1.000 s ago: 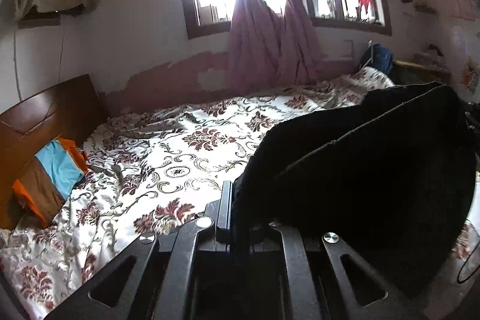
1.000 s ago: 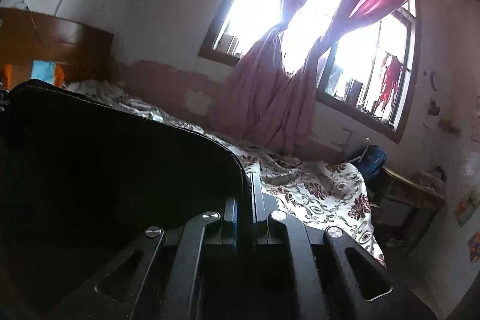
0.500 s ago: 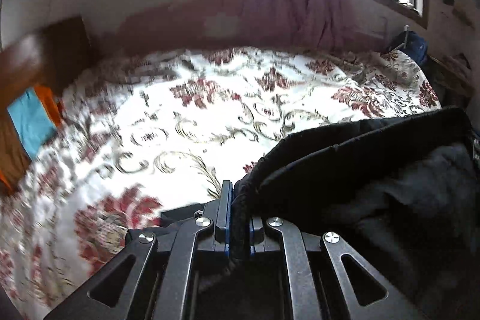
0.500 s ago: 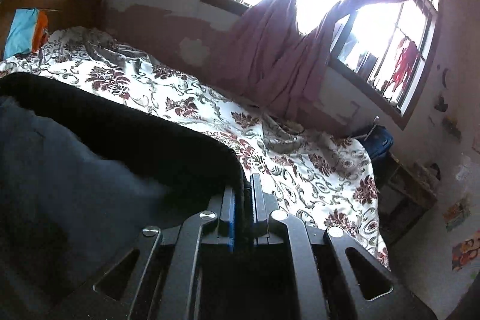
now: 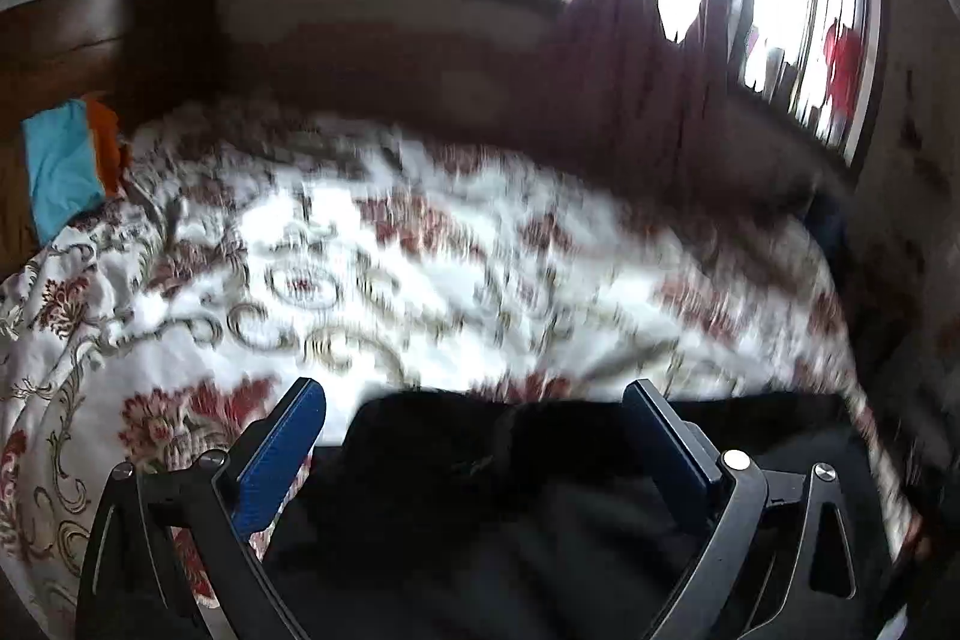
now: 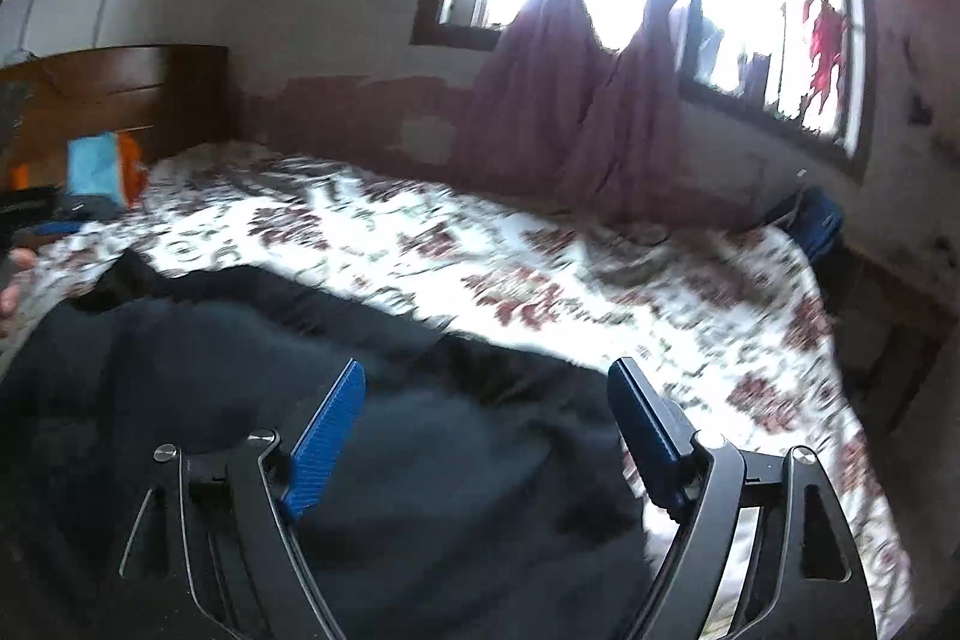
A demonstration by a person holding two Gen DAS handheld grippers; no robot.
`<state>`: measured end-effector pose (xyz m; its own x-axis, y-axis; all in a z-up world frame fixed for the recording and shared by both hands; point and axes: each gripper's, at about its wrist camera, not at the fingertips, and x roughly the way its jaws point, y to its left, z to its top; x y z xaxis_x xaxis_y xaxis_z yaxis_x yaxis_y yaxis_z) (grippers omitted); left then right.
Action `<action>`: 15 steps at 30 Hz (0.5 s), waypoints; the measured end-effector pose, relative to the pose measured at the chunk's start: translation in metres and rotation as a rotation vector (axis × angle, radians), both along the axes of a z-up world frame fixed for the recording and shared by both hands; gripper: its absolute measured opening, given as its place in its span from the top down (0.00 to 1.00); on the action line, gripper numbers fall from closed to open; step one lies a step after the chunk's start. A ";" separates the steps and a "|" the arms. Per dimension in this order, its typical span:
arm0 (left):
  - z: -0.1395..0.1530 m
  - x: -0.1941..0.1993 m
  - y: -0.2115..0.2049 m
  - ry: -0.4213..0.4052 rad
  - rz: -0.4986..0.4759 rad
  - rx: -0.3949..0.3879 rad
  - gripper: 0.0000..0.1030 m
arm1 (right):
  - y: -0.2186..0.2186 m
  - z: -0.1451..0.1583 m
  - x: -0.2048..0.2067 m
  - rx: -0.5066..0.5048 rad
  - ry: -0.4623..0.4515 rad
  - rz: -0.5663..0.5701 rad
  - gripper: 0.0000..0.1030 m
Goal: Fold large clothes
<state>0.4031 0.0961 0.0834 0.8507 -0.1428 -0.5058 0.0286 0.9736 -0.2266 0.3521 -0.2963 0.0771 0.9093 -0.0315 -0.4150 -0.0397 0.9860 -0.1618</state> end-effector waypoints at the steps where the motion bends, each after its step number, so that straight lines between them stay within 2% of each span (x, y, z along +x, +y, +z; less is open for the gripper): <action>1: 0.004 -0.002 -0.001 0.002 -0.015 -0.012 0.03 | 0.001 -0.006 -0.009 0.014 0.005 0.029 0.23; 4: 0.003 -0.018 -0.013 0.007 -0.107 -0.012 0.03 | 0.001 -0.027 -0.025 0.018 0.030 0.057 0.20; 7: -0.013 -0.047 -0.035 0.008 -0.252 0.006 0.03 | -0.005 -0.046 -0.022 0.015 0.064 0.029 0.20; 9: -0.029 -0.060 -0.052 0.017 -0.309 0.047 0.03 | -0.011 -0.051 -0.011 0.025 0.077 -0.004 0.20; 12: -0.055 -0.056 -0.078 0.059 -0.288 0.166 0.01 | -0.025 -0.060 0.013 0.056 0.128 -0.048 0.20; 14: -0.056 -0.047 -0.079 0.062 -0.248 0.157 0.01 | -0.034 -0.064 0.026 0.092 0.166 -0.067 0.20; 15: -0.055 -0.037 -0.075 0.081 -0.209 0.127 0.01 | -0.041 -0.066 0.033 0.112 0.180 -0.085 0.20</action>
<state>0.3662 0.0210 0.0286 0.7657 -0.2419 -0.5960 0.2189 0.9693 -0.1121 0.3854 -0.3372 0.0113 0.8164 -0.0496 -0.5753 0.0261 0.9985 -0.0490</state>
